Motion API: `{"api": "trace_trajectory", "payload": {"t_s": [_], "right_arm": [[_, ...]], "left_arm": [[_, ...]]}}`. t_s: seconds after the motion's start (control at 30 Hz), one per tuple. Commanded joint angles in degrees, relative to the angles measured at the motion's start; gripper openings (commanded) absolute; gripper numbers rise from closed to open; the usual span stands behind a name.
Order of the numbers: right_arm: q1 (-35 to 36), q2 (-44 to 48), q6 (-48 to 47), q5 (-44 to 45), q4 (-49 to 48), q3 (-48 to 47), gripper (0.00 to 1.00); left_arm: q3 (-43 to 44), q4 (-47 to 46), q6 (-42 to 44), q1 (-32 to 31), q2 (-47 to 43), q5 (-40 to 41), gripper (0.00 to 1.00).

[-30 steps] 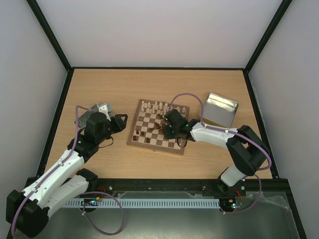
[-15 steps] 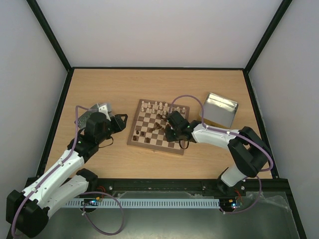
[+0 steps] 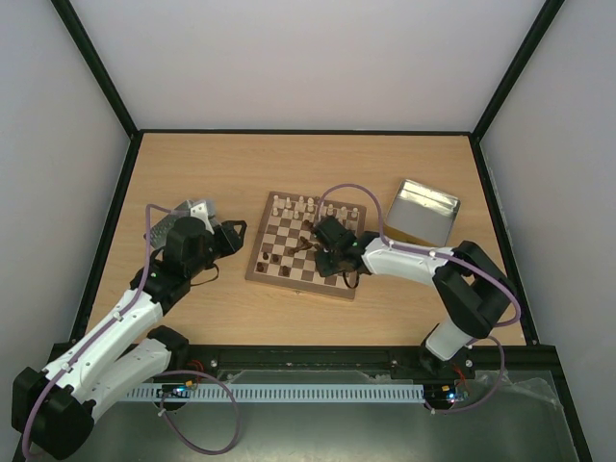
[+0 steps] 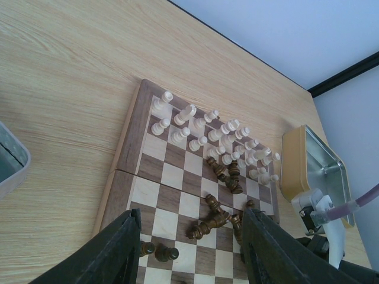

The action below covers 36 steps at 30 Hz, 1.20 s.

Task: Set up the chess pieces on the board
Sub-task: Pick up the chess piece from the chessboard.

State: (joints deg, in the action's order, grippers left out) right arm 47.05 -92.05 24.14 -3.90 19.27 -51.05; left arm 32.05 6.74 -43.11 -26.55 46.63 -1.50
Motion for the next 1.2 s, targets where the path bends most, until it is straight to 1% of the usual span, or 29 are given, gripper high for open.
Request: {"api": "trace_trajectory", "payload": {"t_s": [0.0,0.13,0.3,0.47,0.6,0.73,0.93,1.07,1.17], "right_arm": [[1.49,-1.30,-2.71,-0.87,6.48,0.08,0.07],[2.12,0.68,-4.10,-2.10,6.64,0.81,0.02],[2.17,4.18,-4.33,-2.95,4.95,2.45,0.02],[2.17,8.29,-3.88,-2.54,2.17,4.65,0.02],[2.16,12.98,-4.87,-4.25,-1.90,7.09,0.02],[2.17,18.96,-6.19,-6.98,-7.67,9.65,0.02],[2.14,26.83,-7.68,-11.46,-15.51,13.02,0.02],[2.17,28.94,-8.05,-10.68,-17.25,13.78,0.02],[2.16,29.03,-8.49,-11.07,-17.32,13.62,0.02]], "left_arm": [[-0.44,-1.40,-0.21,0.44,-0.40,-0.56,0.49],[-0.44,-2.04,-0.28,0.44,-0.14,-1.65,0.50],[-0.74,-4.08,-0.55,0.44,0.31,-5.49,0.53],[-0.56,-7.71,-0.61,0.44,2.74,-15.32,0.59],[0.40,-10.25,-0.98,0.44,6.81,-23.98,0.63],[1.79,-11.72,-1.80,0.29,11.03,-31.12,0.64],[3.19,-16.73,-4.63,-0.48,16.02,-41.76,0.65],[4.92,-16.67,-5.26,-2.01,18.83,-42.82,0.65],[5.02,-18.74,-7.05,-2.70,20.06,-42.57,0.64]]}}
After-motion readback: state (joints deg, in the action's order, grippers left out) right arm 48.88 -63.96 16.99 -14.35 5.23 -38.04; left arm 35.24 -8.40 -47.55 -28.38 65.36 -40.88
